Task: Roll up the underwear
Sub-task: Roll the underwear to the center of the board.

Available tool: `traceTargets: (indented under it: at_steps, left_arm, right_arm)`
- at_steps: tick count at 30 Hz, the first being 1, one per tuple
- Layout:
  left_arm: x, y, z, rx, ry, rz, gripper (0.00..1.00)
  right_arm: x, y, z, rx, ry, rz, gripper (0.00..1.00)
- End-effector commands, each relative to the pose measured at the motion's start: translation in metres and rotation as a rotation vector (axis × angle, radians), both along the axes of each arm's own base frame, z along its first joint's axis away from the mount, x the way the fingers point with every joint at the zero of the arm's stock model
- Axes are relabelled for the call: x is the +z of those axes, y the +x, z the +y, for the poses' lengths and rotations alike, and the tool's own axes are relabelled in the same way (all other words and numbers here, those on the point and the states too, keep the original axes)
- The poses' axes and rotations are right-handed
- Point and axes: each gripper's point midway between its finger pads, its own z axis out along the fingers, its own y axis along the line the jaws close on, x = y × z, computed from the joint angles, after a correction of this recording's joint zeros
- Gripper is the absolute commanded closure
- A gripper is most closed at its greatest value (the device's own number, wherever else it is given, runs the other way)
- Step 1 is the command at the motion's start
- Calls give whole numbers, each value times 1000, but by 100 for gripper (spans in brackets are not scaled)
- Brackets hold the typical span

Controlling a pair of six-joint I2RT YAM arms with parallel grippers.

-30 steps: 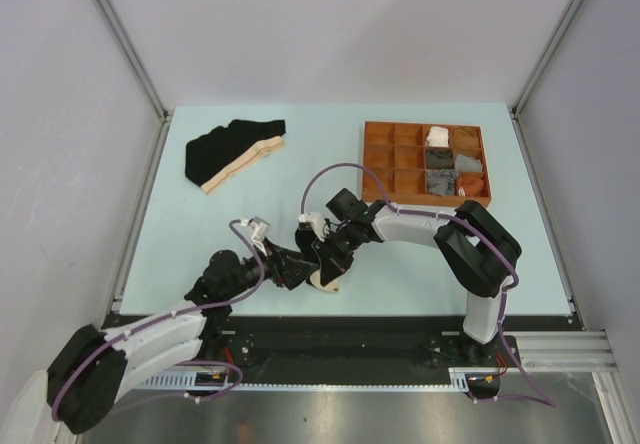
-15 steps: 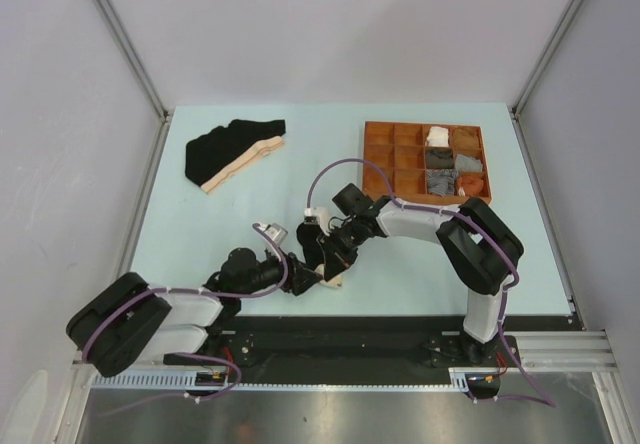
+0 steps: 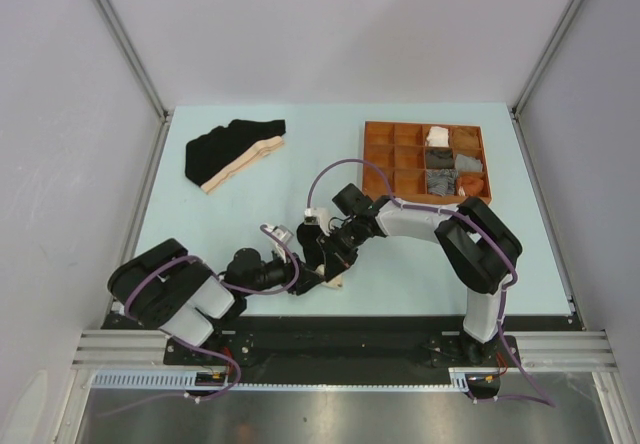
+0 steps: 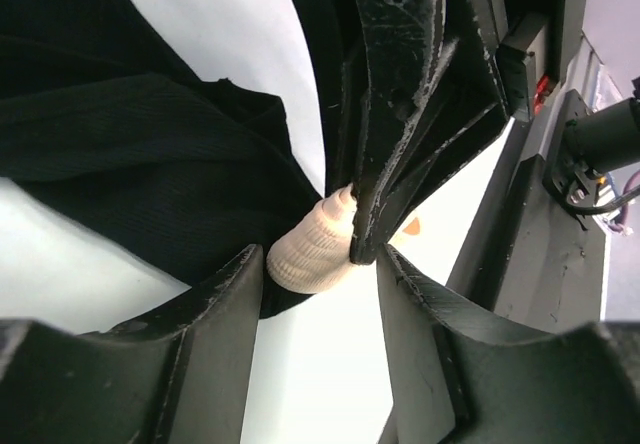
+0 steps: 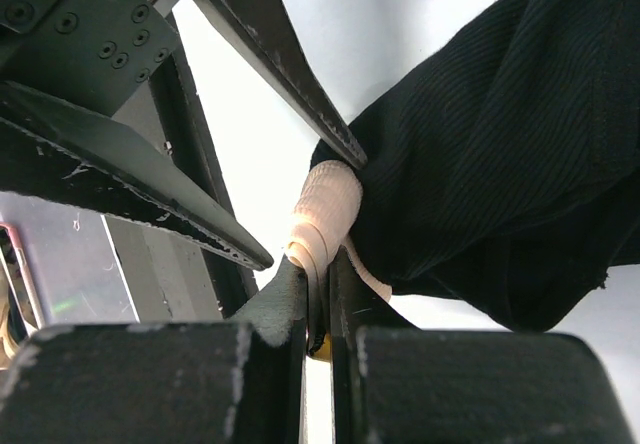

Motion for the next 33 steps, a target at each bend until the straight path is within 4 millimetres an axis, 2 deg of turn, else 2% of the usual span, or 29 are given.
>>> traceTargets:
  at_steps: [1,8,15,16,18,22,27,29,30,33]
  left_arm:
    - [10,-17,2,-51,-66,-34,48]
    - [13,-15,0,-50,-75,-49,53]
    - [11,-14,-2,-60,-59,-55,48]
    - [20,-7,-8,-60,-79,-80,48]
    - [18,-8,-10,-68,-76,-78,49]
    - [18,-8,-11,-69,-82,-68,60]
    - [17,-9,-12,-67,-83,-55,83]
    - [17,-9,-13,-68,-88,-51,93]
    - [16,-10,-13,-70,-91,-46,95]
    - [15,-9,-11,-47,-97,-23,100]
  right_arm:
    - [7,5,6,18,25,-10,100]
    - [6,4,5,20,20,-6,100]
    - [6,4,5,23,19,-4,100]
    - [6,4,5,23,18,-2,100]
    - [6,4,5,25,15,-2,100]
    - [4,3,5,26,2,-8,100]
    - [7,5,6,24,0,-22,99]
    - [8,6,6,22,-1,-25,94]
    - [8,7,5,18,-3,-29,92]
    - [9,8,4,14,-11,-33,78]
